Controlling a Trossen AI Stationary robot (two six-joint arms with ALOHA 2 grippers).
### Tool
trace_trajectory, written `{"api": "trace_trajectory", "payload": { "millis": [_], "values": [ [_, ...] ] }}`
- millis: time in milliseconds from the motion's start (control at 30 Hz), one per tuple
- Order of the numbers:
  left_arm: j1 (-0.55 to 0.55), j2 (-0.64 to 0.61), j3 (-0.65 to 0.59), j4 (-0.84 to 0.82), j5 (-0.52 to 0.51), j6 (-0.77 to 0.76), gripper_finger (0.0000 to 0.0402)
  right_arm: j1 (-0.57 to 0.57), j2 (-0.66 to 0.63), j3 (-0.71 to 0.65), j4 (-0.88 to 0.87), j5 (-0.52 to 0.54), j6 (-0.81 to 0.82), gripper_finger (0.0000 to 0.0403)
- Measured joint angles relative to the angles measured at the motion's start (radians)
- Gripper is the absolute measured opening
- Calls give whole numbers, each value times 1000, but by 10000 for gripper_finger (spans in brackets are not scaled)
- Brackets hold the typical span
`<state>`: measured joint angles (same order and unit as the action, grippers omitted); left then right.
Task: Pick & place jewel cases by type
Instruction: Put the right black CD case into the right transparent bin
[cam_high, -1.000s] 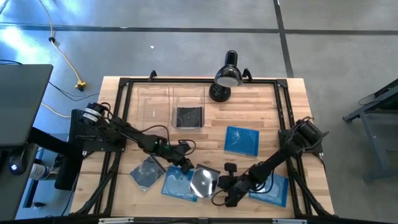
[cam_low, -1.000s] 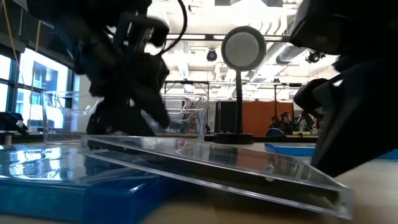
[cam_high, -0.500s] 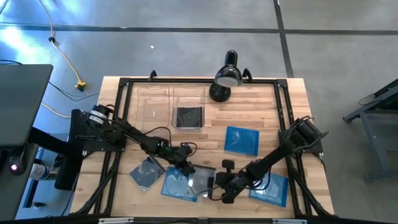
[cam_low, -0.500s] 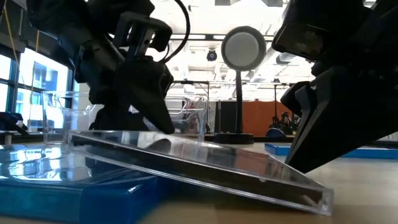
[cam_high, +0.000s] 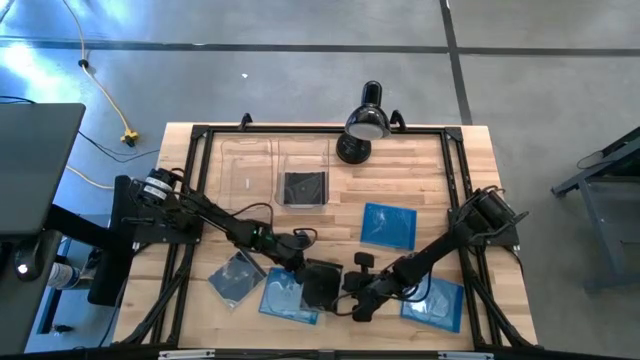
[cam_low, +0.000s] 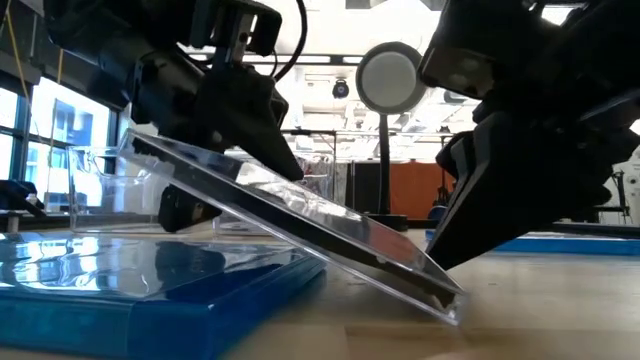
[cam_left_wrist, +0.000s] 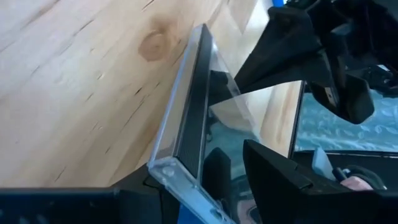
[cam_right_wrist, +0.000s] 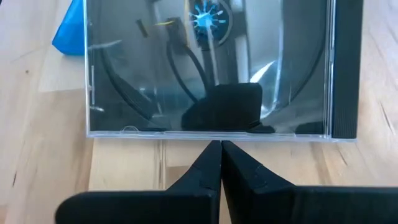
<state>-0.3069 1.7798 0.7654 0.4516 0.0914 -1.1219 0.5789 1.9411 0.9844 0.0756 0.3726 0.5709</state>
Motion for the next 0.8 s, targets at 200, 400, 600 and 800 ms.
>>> {"api": "trace_trajectory", "payload": {
  "millis": [200,400,600,800],
  "values": [
    [0,0,0,45,-1,18,158,1,0,0,4,1,-9,0],
    [0,0,0,124,5,6,158,1,0,0,4,1,-22,0],
    [0,0,0,143,11,-9,129,1,0,0,4,15,-30,0],
    [0,0,0,144,19,-12,69,1,0,0,7,29,-32,0]
  ]
}}
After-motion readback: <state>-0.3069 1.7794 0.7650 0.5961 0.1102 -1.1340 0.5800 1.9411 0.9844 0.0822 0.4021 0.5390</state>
